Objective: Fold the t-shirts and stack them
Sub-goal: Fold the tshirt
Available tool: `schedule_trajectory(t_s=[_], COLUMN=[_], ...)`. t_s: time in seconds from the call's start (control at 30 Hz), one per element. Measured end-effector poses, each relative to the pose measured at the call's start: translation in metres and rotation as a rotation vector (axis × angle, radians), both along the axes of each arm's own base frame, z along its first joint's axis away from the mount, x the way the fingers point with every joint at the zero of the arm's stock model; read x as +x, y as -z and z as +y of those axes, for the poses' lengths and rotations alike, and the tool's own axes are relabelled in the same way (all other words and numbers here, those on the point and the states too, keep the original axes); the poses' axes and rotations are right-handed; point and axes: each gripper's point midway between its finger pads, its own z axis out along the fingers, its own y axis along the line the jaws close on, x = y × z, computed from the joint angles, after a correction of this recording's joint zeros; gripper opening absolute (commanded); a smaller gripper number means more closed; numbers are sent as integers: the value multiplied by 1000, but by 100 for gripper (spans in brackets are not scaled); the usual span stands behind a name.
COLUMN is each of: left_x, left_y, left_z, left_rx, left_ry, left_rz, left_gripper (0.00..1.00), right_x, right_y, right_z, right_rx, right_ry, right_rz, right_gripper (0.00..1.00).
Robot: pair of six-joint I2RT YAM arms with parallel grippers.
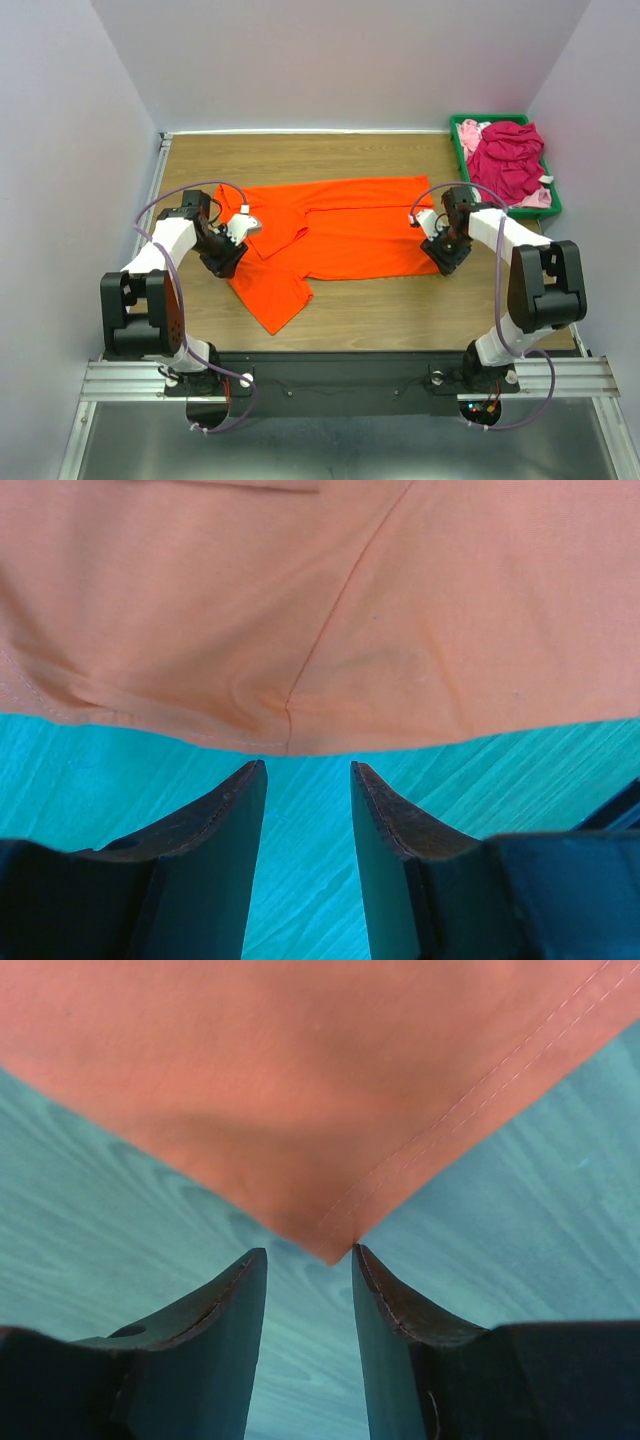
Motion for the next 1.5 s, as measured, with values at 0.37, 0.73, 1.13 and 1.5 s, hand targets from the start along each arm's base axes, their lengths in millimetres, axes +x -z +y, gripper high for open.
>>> schedule_trajectory(t_s=[0.37,0.73,1.13,1.5], left_x=[8,-26,-13,-28], left_y=[1,41,42,-16], left_z=[1,-12,-6,-12], left_rx=[5,97,152,100], left_ry=[9,137,136,144], left_rz=[-36,-25,-83,-128], left_gripper=[50,49,0,0], right_x=[8,14,14,1], right_y=[13,13,12,-21], right_z=[3,-2,-4,-7], right_rx=[-35,-72,-87,-82], right_ry=[-42,-37,-36,-41], right_rz=[-33,-58,-61,-117], right_gripper=[29,10,1,1])
